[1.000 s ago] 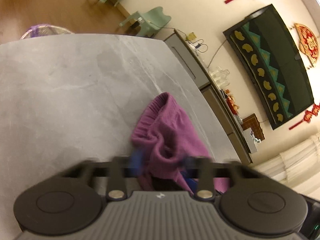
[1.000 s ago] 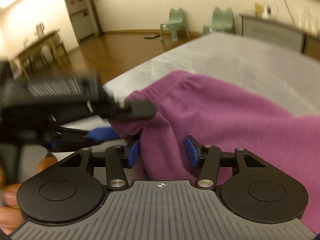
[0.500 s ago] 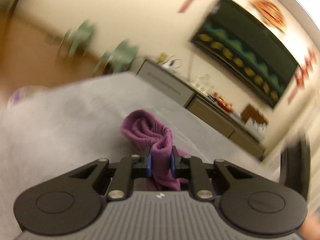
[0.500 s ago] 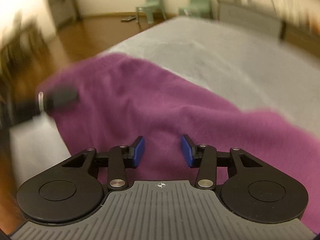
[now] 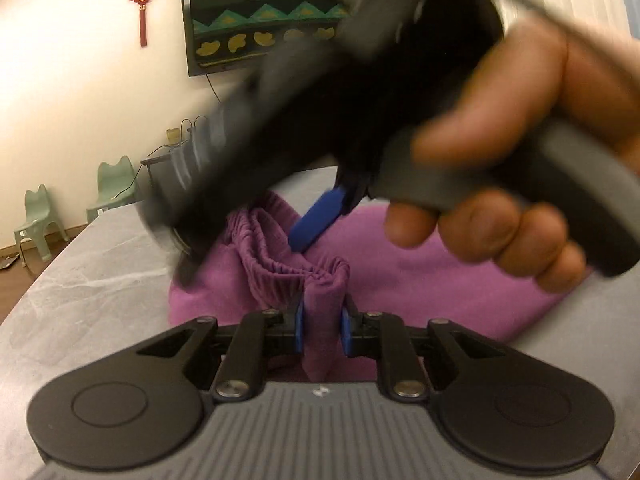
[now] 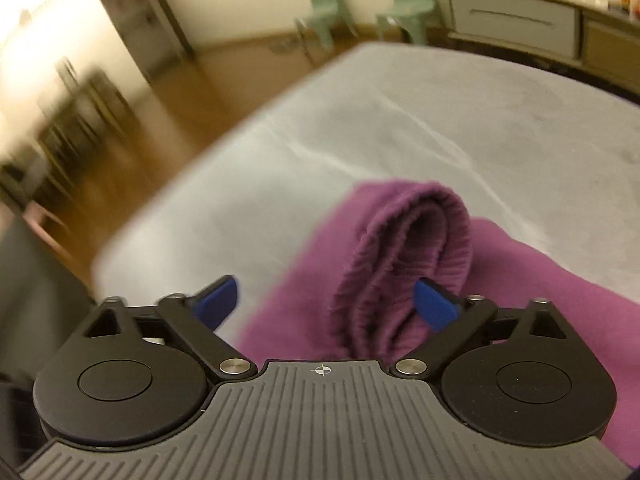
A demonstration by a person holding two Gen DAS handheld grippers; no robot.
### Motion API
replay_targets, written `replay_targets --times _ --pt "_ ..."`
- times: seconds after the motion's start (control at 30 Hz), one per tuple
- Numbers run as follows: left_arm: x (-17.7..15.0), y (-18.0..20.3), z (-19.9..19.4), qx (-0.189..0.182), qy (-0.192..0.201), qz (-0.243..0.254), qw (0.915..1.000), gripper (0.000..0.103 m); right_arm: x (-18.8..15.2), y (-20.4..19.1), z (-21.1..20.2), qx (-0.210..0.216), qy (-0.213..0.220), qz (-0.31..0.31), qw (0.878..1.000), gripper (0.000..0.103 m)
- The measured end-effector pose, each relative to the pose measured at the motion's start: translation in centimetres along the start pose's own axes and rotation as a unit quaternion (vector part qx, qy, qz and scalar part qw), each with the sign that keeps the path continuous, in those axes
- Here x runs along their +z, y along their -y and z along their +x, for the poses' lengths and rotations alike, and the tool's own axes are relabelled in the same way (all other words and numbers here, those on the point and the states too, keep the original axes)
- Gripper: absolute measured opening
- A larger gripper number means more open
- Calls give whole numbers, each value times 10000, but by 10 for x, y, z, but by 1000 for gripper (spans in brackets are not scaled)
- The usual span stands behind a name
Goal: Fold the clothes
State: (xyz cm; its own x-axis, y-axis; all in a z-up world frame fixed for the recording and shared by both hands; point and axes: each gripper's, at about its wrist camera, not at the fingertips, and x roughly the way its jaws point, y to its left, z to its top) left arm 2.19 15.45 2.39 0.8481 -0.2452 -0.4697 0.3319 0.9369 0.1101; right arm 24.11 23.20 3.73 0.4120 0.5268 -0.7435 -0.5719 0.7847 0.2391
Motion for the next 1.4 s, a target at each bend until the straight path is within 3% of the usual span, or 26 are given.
replay_targets --times 0.03,0.07,0.17,0.23,0.4,0.43,0.5,0.53,0.57,0.63,0.7,0.8,0.87,0.97,1.07,1.17,1.3,1.4 --pt "0 0 -1 -18 -6 -29 10000 18 -4 3 0 -93 66 39 9999 42" --pt "0 0 -3 -30 25 -63 10000 20 -7 8 -3 -40 177 217 9996 23" --pt "4 -4 -16 -260 156 -243 9992 28 -16 27 -20 93 553 713 9959 11" --pt "7 -13 -27 -661 266 -467 9964 29 -24 39 -41 101 818 988 9917 5" --pt "9 -45 -40 -1459 430 -1195 9811 37 -41 79 -58 171 1006 1538 9828 4" --pt "8 -50 -39 -1508 382 -1261 9798 37 -44 85 -51 337 960 1746 9794 15" --pt "9 -51 -31 -1358 197 -1156 9838 37 -52 96 -40 675 911 2229 9682 45" --pt "10 -50 -28 -1271 108 -1091 9858 38 -55 99 -32 822 915 2411 9627 69" --pt "11 -49 -26 -1222 44 -1047 9870 39 -56 101 -23 936 963 2508 9587 83" --pt "11 -49 -22 -1200 -32 -999 9877 40 -56 96 -6 1091 954 2535 9564 87" --pt "10 -50 -19 -1179 -107 -950 9884 40 -55 89 8 1223 891 2459 9574 86" --pt "10 -50 -15 -1152 -192 -885 9892 40 -46 73 31 1187 714 2151 9667 68" --pt "11 -50 -16 -1172 -141 -877 9891 40 -42 66 41 934 600 1991 9737 24" --pt "13 -61 -25 -1221 35 -1018 9873 41 -42 59 31 787 773 1825 9770 17" --pt "16 -77 -34 -1259 229 -1408 9817 42 -46 56 -2 661 1190 1753 9751 16" --pt "19 -87 -31 -1298 251 -1817 9744 42 -62 65 -33 222 1363 1788 9741 16" --pt "22 -82 -16 -1167 23 -1899 9748 42 -84 87 -29 -153 1074 2135 9709 16" --pt "19 -77 -6 -1119 -140 -1845 9763 42 -94 94 -21 -188 1088 2297 9670 17"
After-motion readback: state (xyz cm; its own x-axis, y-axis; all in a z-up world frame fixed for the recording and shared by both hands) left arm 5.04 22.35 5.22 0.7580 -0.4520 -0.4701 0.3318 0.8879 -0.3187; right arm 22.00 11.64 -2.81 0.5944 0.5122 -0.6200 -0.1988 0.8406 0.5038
